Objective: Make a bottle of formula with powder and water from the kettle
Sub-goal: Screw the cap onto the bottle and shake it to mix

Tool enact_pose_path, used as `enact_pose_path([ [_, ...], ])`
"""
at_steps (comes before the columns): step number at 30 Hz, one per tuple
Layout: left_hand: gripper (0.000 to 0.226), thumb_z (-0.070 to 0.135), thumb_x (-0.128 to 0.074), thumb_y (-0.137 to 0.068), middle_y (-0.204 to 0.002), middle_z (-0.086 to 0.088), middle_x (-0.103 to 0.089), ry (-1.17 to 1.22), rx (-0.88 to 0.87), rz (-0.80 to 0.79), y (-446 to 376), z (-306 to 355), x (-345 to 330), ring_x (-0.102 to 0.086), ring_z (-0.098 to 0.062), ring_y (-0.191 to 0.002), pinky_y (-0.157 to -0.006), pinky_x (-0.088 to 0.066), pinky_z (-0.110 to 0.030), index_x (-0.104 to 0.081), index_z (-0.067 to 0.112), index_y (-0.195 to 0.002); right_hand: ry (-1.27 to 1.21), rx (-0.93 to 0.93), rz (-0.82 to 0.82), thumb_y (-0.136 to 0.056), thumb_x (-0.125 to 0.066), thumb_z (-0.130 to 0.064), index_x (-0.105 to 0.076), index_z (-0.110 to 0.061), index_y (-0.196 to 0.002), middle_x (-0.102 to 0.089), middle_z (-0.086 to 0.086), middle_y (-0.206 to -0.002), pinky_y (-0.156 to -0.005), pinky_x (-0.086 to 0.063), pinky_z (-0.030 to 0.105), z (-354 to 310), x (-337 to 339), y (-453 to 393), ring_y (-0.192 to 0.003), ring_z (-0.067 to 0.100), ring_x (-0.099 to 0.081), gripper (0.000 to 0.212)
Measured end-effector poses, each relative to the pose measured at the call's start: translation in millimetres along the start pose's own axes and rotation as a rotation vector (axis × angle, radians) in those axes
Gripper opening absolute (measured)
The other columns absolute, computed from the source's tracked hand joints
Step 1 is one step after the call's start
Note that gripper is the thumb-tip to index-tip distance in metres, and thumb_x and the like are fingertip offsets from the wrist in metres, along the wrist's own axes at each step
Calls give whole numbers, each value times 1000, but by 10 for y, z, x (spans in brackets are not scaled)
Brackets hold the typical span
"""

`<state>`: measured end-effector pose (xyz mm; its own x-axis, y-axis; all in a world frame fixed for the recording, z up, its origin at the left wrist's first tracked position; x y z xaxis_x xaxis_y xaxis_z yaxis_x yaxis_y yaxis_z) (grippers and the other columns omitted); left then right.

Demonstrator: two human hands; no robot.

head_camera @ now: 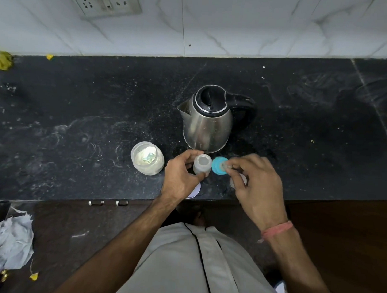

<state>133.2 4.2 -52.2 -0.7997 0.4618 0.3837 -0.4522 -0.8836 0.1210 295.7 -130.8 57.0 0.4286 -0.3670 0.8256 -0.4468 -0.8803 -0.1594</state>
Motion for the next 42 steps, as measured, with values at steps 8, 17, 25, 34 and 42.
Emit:
enact_pose_path([
  [8,51,11,-99,-77,-111,19,-83,-21,-40,13,8,24,24,-79,1,-105,-101,-65,-35,-80,24,-123,-61,87,-208,-100,-77,-21,-71,-28,-113,-73,-12,-115,-85,-63,46,-325,-378,-392,-98,15,-72,16],
  [17,53,12,-96,-76,-113,19,-84,-32,-28,20,1,-31,9,-79,2,-108,-101,-66,-39,-79,24,-125,-11,53,-363,-86,-90,-25,-62,-33,-118,-72,-10,-113,-92,-59,42,-286,-590,-535,-105,16,-67,43],
  [25,50,6,-91,-79,-110,18,-84,-24,-11,22,-4,-50,4,-79,3,-105,-99,-66,-38,-79,22,-124,-62,-22,-334,-83,-95,-40,-71,-28,-127,-56,-11,-118,-96,-57,30,-217,-726,-554,-106,12,-63,51],
  [34,50,7,-89,-79,-111,17,-84,-47,-24,18,-12,-53,15,-79,2,-106,-99,-67,-39,-79,23,-125,-81,-26,-263,-80,-97,-35,-73,-25,-118,-65,-11,-119,-97,-59,35,-229,-740,-486,-107,12,-66,46],
  [42,48,10,-89,-80,-109,17,-84,-90,-40,3,-18,-42,33,-79,4,-103,-96,-67,-36,-79,26,-124,-102,-107,-219,-70,-100,-52,-69,-28,-110,-68,-11,-111,-89,-63,39,-152,-751,-479,-98,10,-67,57],
])
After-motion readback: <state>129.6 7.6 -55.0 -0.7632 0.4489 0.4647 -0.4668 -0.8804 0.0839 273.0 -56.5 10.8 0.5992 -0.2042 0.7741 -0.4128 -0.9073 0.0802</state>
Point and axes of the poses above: each hand's wrist, its own y-axis away from the middle knuckle, its own x-axis out of the back of the hand, z = x × y, the point moved 5 cm from there along -y, towards the middle knuckle
